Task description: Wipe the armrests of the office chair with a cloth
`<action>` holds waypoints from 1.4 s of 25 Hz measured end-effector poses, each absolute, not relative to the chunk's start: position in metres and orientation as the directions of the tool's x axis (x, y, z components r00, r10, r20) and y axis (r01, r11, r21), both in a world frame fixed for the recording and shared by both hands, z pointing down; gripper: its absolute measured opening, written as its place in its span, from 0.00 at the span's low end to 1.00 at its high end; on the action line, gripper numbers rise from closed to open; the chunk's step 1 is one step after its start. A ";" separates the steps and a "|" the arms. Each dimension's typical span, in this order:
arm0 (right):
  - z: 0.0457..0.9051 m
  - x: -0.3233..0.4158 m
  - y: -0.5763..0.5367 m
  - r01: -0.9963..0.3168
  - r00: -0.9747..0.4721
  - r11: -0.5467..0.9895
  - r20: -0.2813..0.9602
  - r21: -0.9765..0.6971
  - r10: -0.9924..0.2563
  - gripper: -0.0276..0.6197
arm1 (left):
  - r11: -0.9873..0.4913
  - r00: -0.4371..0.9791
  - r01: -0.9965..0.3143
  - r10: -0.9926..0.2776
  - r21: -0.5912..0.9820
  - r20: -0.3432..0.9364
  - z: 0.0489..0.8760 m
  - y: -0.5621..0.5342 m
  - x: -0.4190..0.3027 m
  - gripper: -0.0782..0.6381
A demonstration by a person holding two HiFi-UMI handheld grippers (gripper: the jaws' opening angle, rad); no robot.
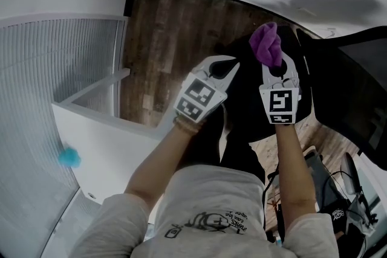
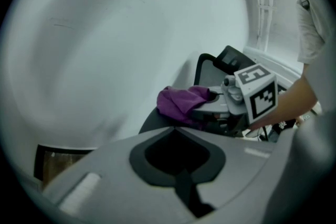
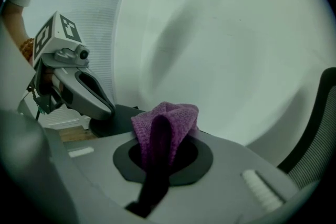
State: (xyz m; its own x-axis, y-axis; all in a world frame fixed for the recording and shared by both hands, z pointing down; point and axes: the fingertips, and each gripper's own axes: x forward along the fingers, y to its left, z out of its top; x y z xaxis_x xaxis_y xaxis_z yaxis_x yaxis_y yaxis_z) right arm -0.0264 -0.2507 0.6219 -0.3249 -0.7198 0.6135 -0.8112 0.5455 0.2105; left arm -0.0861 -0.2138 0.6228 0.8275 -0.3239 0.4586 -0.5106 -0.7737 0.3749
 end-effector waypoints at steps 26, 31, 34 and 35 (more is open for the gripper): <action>0.625 -0.055 -0.233 -0.763 -0.453 0.635 0.600 0.122 -0.659 0.08 | -0.737 0.800 -0.563 -0.372 0.374 0.471 0.616 -0.220 -0.098 0.11; 0.633 -0.013 -0.252 -0.795 -0.382 0.586 0.623 0.155 -0.683 0.08 | -0.746 0.806 -0.551 -0.361 0.373 0.469 0.615 -0.222 -0.092 0.11; 0.634 0.007 -0.264 -0.794 -0.345 0.576 0.638 0.193 -0.689 0.08 | -0.748 0.806 -0.551 -0.360 0.371 0.471 0.615 -0.224 -0.093 0.11; 0.635 0.015 -0.268 -0.796 -0.332 0.570 0.640 0.204 -0.693 0.08 | -0.747 0.804 -0.552 -0.361 0.370 0.472 0.615 -0.225 -0.094 0.11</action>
